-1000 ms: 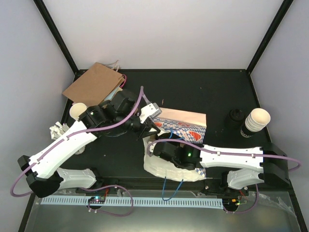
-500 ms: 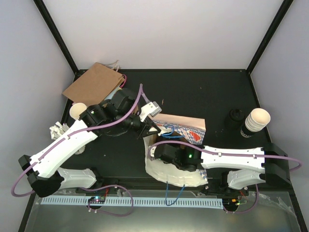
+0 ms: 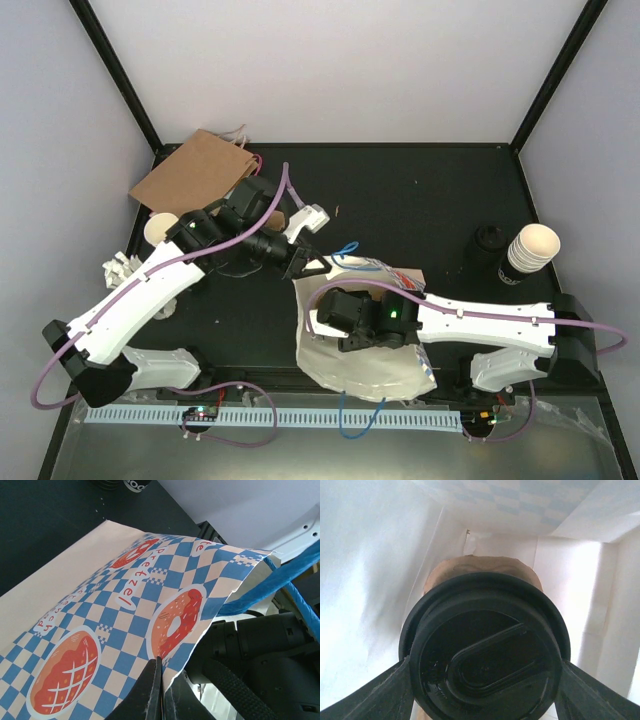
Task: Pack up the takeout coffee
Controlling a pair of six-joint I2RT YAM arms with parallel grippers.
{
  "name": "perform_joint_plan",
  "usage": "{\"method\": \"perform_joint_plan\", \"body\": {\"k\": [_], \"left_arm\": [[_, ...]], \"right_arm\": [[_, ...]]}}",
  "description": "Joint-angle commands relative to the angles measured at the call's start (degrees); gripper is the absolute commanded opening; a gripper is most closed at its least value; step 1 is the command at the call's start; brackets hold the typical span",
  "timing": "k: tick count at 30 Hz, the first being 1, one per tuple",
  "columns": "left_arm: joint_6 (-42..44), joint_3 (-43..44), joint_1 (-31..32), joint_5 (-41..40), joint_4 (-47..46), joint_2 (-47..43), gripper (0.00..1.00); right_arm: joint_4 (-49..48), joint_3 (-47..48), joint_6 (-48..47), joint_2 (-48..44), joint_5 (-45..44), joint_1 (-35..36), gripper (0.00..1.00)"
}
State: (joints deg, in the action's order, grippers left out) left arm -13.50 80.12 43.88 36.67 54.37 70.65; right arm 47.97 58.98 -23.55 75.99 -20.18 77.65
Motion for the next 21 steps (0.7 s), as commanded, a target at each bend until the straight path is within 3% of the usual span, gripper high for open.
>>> {"method": "perform_joint_plan", "body": {"k": [1, 6, 13, 16, 19, 21], "left_arm": [[-2.5, -0.5, -2.9, 10.6, -1.5, 1.1, 0.02], [-2.1, -1.8, -7.8, 16.8, 0.0, 5.8, 0.01], [-1.1, -1.7, -10.9, 19.0, -0.6, 11.8, 0.03], [-0.6, -0.6, -12.3, 18.9, -1.0, 13.3, 0.16], [-1.6, -0.2, -13.3, 19.3, -5.1, 11.9, 0.47], [-2.3, -0.1, -13.8, 19.4, -7.9, 10.1, 0.62]], "right_arm": [[6.2, 2.5, 1.2, 1.0, 8.4, 0.0, 0.60], [8.2, 4.0, 1.0, 2.4, 14.6, -0.2, 0.59], [7.6, 4.4, 0.0, 4.6, 17.2, -3.2, 0.59], [7.4, 5.1, -0.2, 5.0, 18.7, -5.8, 0.59], [6.9, 5.3, -0.5, 4.7, 19.5, -7.4, 0.59], [6.9, 5.4, -0.6, 4.5, 20.1, -8.2, 0.59]]}}
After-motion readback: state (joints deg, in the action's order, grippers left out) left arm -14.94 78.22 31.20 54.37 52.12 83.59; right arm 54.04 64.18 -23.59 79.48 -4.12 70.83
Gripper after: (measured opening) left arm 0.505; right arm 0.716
